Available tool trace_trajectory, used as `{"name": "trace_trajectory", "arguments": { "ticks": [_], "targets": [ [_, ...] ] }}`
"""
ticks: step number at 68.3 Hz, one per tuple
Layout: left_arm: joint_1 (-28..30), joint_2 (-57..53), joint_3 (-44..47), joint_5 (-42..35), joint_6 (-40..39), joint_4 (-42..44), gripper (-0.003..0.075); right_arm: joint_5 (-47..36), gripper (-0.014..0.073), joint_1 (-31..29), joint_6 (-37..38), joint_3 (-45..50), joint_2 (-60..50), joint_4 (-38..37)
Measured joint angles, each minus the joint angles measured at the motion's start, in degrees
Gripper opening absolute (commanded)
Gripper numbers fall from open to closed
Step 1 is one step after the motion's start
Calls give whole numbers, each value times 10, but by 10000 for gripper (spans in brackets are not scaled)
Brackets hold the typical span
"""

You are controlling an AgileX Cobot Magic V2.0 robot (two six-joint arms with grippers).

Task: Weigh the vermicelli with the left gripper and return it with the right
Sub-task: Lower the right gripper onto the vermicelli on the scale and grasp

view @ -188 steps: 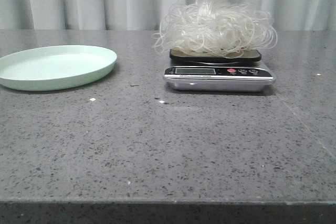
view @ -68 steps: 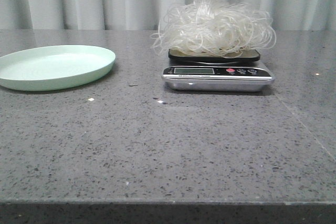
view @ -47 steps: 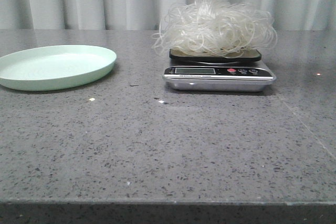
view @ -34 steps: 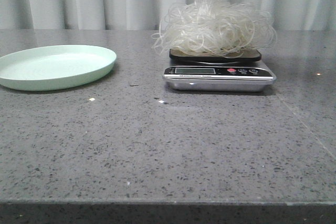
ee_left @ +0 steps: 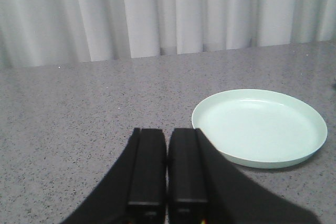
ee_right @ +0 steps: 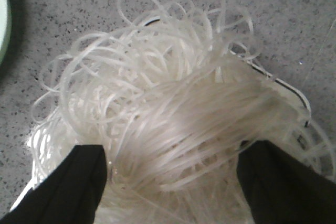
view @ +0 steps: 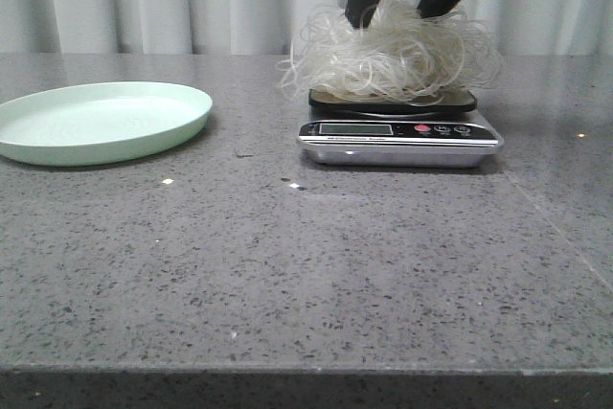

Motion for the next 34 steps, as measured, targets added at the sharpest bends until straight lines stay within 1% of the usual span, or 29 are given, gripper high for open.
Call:
{"name": "trace_trajectory", "arguments": {
  "ticks": [8, 13, 15, 18, 19, 20, 21, 22, 23, 24, 25, 26, 28, 32, 34],
  "targets": [
    [0, 0, 0, 0, 0, 0, 136, 0, 607, 0, 0, -2, 15, -2],
    [0, 0, 0, 0, 0, 0, 136, 0, 563, 0, 0, -5, 19, -3],
    [0, 0, 0, 0, 0, 0, 136, 0, 527, 0, 0, -6, 20, -3],
    [0, 0, 0, 0, 0, 0, 136, 0, 440, 0, 0, -6, 20, -3],
    [0, 0, 0, 0, 0, 0, 136, 0, 425, 0, 0, -6, 20, -3],
    [0, 0, 0, 0, 0, 0, 136, 0, 377, 0, 0, -6, 20, -3],
    [0, 0, 0, 0, 0, 0, 136, 0, 361, 0, 0, -6, 20, -3],
    [0, 0, 0, 0, 0, 0, 136, 0, 311, 0, 0, -6, 20, -3],
    [0, 0, 0, 0, 0, 0, 136, 0, 293, 0, 0, -6, 20, -3],
    [0, 0, 0, 0, 0, 0, 136, 0, 225, 0, 0, -6, 20, -3],
    [0, 0, 0, 0, 0, 0, 136, 0, 225, 0, 0, -6, 20, -3],
    [0, 0, 0, 0, 0, 0, 136, 1, 176, 0, 0, -6, 20, -3],
    [0, 0, 0, 0, 0, 0, 136, 1, 131, 0, 0, -6, 20, -3],
    [0, 0, 0, 0, 0, 0, 136, 1, 164, 0, 0, -6, 20, -3],
    [0, 0, 0, 0, 0, 0, 136, 1, 155, 0, 0, -7, 20, -3]
  ]
}}
